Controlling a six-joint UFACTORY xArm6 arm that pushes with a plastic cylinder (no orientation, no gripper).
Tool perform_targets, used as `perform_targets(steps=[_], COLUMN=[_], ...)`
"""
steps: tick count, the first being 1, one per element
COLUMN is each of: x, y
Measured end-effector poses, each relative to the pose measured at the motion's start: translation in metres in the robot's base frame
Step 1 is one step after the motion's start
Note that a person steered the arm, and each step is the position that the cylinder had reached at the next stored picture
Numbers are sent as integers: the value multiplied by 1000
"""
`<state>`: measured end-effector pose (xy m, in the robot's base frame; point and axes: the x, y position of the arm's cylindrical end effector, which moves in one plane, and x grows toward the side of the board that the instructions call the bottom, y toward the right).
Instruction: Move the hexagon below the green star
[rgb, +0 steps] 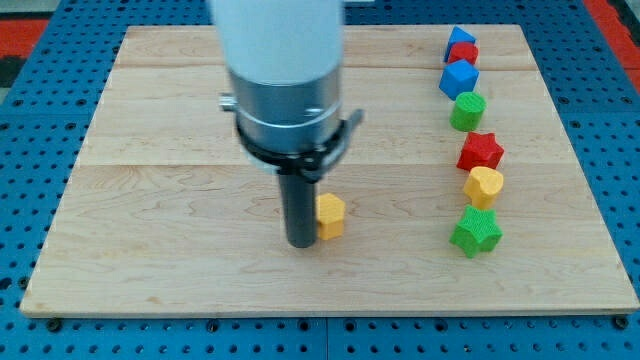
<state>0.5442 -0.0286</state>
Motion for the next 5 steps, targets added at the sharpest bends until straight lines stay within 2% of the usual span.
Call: perform_targets(steps=[1, 2, 3, 5], x=[-1, -15, -40, 7], y=[-26, -13, -25, 91])
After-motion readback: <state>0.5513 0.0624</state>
